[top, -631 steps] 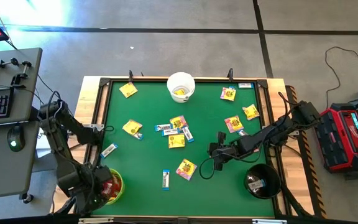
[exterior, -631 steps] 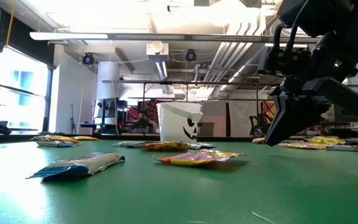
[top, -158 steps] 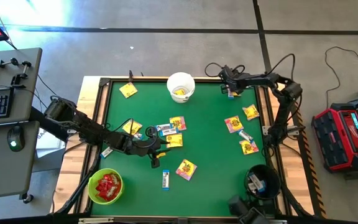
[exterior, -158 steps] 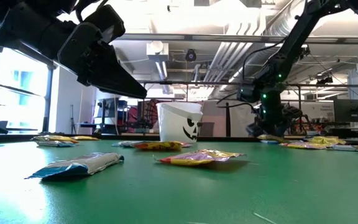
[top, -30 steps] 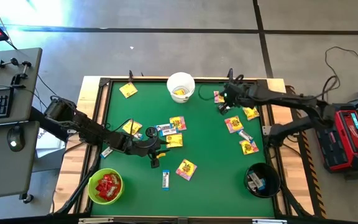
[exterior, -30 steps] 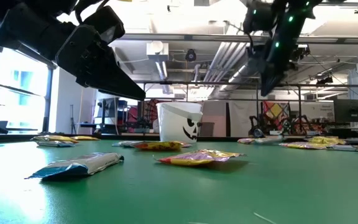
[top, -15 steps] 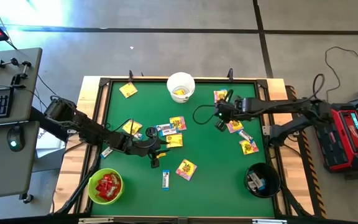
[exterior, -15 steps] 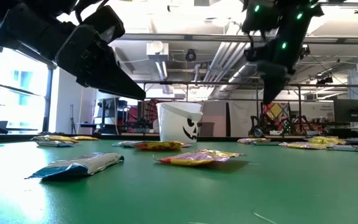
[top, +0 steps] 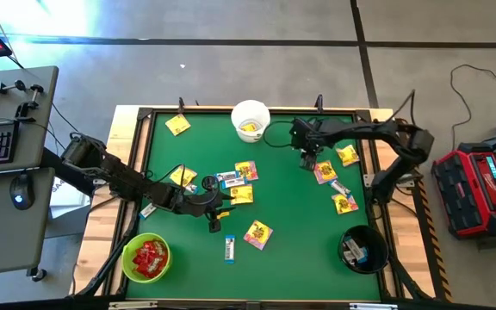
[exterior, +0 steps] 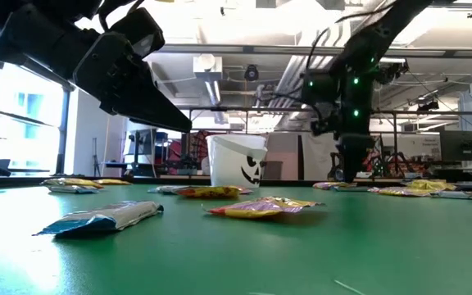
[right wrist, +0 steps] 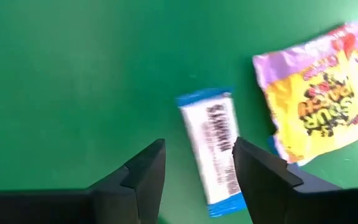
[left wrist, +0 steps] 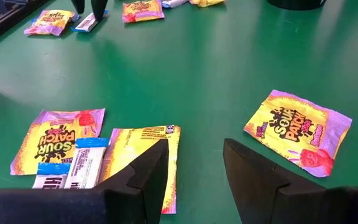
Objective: Sort candy by brand, put in halloween buckets
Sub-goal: Put the white candy into the black bucket
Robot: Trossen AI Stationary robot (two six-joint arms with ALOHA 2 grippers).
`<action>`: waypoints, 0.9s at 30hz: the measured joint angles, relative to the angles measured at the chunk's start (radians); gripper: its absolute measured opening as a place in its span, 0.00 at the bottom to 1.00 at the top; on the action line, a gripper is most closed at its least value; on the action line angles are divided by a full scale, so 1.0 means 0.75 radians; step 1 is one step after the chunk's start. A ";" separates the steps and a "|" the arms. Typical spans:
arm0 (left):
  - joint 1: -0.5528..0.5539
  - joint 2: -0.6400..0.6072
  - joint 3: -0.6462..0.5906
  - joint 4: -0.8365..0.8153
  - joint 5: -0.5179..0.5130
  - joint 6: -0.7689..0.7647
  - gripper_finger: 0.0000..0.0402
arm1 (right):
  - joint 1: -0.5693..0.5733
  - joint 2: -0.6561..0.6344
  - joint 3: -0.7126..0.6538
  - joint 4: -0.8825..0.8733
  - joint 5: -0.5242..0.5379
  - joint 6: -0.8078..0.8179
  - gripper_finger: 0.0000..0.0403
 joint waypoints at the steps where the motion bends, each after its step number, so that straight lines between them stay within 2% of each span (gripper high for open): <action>1: 0.000 0.000 0.000 0.000 0.001 0.000 0.37 | -0.014 0.013 0.000 0.010 0.008 -0.004 0.44; 11: 0.000 0.000 0.000 -0.029 0.004 -0.011 0.37 | -0.070 0.043 0.000 0.055 -0.037 -0.102 0.45; 17: 0.000 0.000 0.000 -0.029 0.007 -0.012 0.37 | -0.073 0.043 0.000 0.025 -0.063 -0.053 0.56; 21: 0.000 0.000 0.000 -0.029 0.008 -0.015 0.37 | -0.083 0.043 0.000 0.078 -0.040 -0.140 0.64; 27: 0.000 0.000 0.000 -0.030 0.017 -0.035 0.37 | -0.141 0.091 0.001 0.073 -0.138 -0.191 0.65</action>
